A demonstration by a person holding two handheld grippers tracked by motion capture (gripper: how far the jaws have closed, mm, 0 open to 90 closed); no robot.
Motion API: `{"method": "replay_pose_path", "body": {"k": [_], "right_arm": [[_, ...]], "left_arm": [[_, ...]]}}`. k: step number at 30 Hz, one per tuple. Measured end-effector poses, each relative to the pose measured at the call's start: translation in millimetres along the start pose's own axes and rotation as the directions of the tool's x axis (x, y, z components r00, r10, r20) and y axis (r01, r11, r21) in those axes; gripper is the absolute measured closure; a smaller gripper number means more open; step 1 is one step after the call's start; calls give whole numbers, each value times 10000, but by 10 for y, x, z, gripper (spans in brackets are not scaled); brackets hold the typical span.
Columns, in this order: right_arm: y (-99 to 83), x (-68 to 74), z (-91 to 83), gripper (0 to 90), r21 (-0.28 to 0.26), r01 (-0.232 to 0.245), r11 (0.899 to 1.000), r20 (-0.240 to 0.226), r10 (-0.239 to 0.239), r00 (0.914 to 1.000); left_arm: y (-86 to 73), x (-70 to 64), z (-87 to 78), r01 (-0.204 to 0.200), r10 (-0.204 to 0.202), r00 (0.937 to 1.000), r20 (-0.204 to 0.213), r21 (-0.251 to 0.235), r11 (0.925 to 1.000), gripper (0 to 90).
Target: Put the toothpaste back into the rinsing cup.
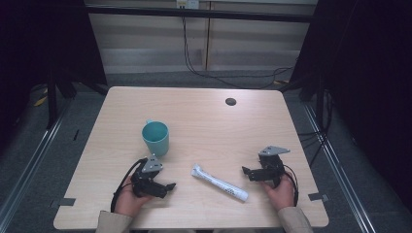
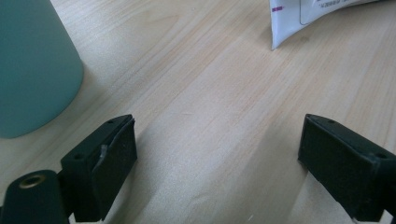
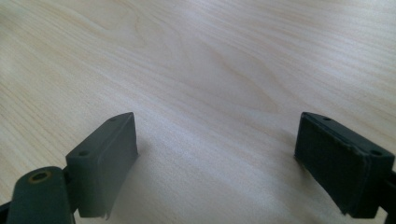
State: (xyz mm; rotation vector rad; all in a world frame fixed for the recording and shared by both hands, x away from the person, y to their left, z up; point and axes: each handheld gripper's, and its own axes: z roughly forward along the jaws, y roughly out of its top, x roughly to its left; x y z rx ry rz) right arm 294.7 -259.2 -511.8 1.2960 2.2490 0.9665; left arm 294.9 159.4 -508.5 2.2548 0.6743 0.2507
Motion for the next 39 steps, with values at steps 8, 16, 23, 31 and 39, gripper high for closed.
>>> {"method": "replay_pose_path", "body": {"k": [8, 16, 23, 31, 39], "right_arm": [[37, 37, -20, 137, 435, -190, 9989, 83, 186, 9998], [233, 101, -90, 207, 1102, -192, 9937, -879, 290, 9957], [429, 287, -132, 233, 1952, 993, 9757, -1384, -729, 9877], [582, 423, -181, 246, 2568, 1484, 9550, -2053, -961, 9740], [703, 560, -192, 264, 3002, 1966, 9334, -2498, -1220, 9606]], "left_arm": [[0, 0, 1, 3, -3, 10000, 4, -11, 10000, 112], [1, 2, 0, -30, 30, 10000, -11, -5, 10000, 112], [0, 0, 0, 17, -17, 10000, -14, -14, 10000, 113], [0, 0, 0, 15, -15, 10000, -13, -17, 10000, 114], [0, 0, 0, 18, -18, 10000, -13, -13, 10000, 116]]}}
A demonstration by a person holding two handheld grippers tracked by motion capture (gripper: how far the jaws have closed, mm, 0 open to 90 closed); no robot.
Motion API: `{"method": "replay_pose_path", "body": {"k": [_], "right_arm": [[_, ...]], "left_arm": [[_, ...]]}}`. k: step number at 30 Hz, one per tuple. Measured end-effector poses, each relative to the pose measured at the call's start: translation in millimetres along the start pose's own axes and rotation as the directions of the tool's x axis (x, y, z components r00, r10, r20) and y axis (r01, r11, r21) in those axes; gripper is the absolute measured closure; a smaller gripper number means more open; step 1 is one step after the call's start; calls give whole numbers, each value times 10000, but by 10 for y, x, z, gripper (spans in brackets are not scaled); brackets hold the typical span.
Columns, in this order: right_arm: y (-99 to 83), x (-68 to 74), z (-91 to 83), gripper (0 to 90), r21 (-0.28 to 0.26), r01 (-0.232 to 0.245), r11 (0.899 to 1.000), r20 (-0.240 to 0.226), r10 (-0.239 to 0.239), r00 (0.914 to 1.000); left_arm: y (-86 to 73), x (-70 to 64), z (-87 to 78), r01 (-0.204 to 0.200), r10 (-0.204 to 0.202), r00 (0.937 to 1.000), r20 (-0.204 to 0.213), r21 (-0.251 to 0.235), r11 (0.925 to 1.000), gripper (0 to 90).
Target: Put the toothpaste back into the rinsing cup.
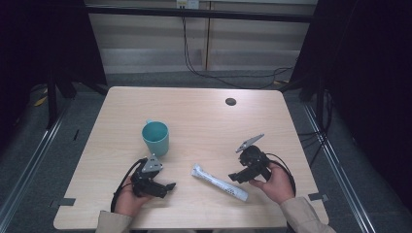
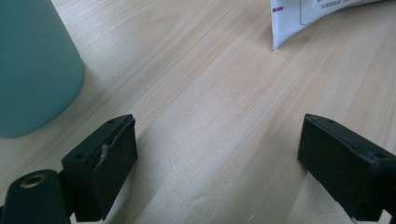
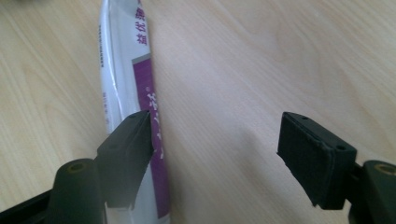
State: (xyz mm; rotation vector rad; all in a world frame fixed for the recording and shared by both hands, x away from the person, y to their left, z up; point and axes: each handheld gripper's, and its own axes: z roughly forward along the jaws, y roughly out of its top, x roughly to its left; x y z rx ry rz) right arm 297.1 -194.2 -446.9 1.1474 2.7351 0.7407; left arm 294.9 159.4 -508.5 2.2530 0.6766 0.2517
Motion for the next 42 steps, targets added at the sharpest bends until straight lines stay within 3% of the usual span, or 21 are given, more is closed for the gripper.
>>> {"method": "replay_pose_path", "body": {"k": [9, 16, 22, 32, 37, 42], "right_arm": [[102, 139, 25, 289, 492, 472, 9977, -246, -460, 9986], [108, 211, 60, 305, 742, 519, 9959, -515, -481, 9975], [125, 285, 54, 321, 1281, 858, 9880, -504, -799, 9955], [104, 315, 83, 349, 1430, 830, 9862, -709, -735, 9948], [65, 317, 142, 383, 1769, 1061, 9785, -717, -947, 9929], [19, 302, 191, 414, 2010, 1002, 9745, -727, -872, 9935]], "left_arm": [[-1, 1, -1, 25, -25, 10000, -10, -23, 10000, 122], [-1, 2, -1, 13, -13, 10000, -17, -23, 10000, 123], [-1, 2, -1, 15, -15, 10000, 2, -18, 10000, 124], [-2, 1, -1, 36, -36, 10000, -24, -25, 10000, 125], [-1, 3, -3, 13, -14, 10000, -45, -27, 10000, 126], [-2, 2, -2, 44, -44, 10000, -32, -33, 10000, 126]]}}
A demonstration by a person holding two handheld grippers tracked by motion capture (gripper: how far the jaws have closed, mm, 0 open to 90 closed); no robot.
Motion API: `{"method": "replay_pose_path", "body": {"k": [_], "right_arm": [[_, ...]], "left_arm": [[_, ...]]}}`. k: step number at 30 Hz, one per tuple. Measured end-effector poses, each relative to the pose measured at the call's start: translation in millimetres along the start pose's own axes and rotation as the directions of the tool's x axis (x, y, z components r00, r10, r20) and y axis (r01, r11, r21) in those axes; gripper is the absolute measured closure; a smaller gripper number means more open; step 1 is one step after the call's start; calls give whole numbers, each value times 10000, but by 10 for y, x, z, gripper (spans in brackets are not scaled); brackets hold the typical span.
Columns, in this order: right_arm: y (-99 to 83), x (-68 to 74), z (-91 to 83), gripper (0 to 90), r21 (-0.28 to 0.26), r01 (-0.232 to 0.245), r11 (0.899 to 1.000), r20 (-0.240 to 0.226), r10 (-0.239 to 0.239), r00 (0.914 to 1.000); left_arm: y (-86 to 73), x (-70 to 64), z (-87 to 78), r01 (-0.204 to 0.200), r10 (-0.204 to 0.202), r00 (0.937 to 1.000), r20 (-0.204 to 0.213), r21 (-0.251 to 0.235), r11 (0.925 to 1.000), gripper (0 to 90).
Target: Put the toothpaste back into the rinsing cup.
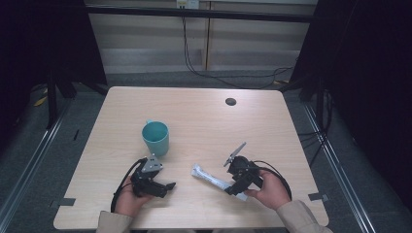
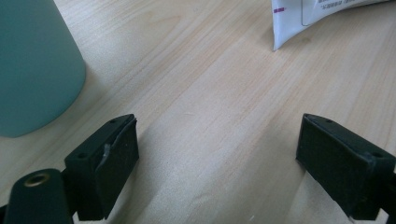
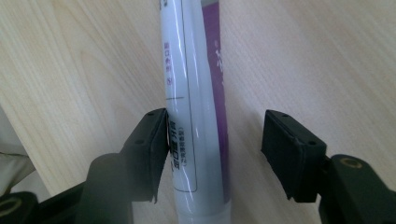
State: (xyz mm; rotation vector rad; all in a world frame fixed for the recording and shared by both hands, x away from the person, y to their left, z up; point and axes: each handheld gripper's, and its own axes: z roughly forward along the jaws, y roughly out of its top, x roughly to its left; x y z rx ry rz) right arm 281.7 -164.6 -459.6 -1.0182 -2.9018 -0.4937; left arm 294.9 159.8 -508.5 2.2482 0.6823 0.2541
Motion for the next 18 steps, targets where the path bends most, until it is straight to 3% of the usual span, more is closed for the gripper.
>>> {"method": "replay_pose_path", "body": {"k": [6, 9, 12, 18], "right_arm": [[-13, 3, 35, 452, 94, -55, 9999, -174, 57, 9998], [-13, 8, 52, 461, 259, 187, 9995, -78, -185, 9998], [-15, 24, 76, 474, 473, 122, 9988, -61, -119, 9999], [-7, 43, 88, 537, 498, 463, 9977, -47, -461, 9989]], "left_arm": [[1, 2, 0, -37, 37, 10000, -9, -8, 10000, 127], [0, 1, 1, -6, 6, 10000, 1, -14, 10000, 127], [0, 1, 0, -4, 4, 10000, 3, -11, 10000, 128], [0, 1, 0, -8, 8, 10000, 1, -12, 10000, 128]]}}
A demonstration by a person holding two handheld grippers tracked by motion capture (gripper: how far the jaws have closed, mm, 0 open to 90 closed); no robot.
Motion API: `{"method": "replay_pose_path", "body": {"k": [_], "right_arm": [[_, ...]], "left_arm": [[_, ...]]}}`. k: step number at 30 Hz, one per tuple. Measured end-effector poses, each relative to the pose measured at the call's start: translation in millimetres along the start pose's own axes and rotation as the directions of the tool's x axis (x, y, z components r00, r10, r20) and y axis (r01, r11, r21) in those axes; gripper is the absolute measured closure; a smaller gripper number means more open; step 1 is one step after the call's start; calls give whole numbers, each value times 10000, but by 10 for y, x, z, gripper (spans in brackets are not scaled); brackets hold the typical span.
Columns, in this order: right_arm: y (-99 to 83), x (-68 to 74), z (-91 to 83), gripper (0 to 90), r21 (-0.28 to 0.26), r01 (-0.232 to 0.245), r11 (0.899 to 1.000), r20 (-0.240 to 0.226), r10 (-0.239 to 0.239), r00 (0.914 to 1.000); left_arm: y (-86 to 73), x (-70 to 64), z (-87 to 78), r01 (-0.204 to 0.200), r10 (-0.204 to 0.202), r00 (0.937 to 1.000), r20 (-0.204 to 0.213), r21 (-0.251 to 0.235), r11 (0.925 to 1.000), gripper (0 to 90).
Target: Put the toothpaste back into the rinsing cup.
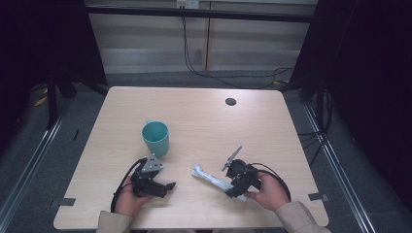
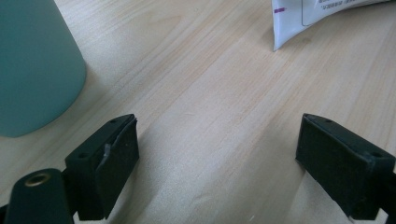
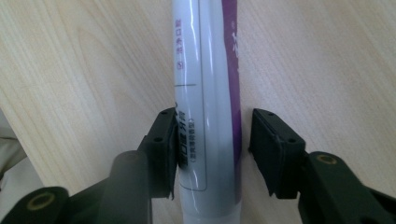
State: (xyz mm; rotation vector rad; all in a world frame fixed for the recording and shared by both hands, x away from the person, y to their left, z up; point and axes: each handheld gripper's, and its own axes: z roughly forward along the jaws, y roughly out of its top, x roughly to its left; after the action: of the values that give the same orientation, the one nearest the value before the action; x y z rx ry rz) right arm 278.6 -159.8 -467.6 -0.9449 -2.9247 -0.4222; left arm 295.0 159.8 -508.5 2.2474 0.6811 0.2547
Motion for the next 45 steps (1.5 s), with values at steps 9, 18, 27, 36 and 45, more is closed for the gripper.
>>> {"method": "replay_pose_path", "body": {"k": [9, 18, 27, 36, 45], "right_arm": [[51, -8, -3, 699, 461, -160, 9988, -144, 167, 9998], [41, 24, -24, 728, 265, -384, 9989, 243, 378, 9990], [3, -15, -55, 731, -86, -627, 9980, 350, 630, 9974], [-17, -72, -152, 731, -793, -883, 9929, 300, 909, 9954], [14, -113, -220, 731, -1477, -1044, 9835, 505, 1129, 9923]], "left_arm": [[-1, 0, -1, 2, -2, 10000, -6, 18, 10000, 128], [-1, 0, -4, -5, 5, 10000, -13, 27, 10000, 131], [-1, 2, -6, -47, 47, 10000, -33, 29, 10000, 133], [-5, 0, -15, -69, 70, 9999, -74, 39, 10000, 137], [16, -23, -31, -19, 21, 10000, -85, 258, 9997, 157]]}}
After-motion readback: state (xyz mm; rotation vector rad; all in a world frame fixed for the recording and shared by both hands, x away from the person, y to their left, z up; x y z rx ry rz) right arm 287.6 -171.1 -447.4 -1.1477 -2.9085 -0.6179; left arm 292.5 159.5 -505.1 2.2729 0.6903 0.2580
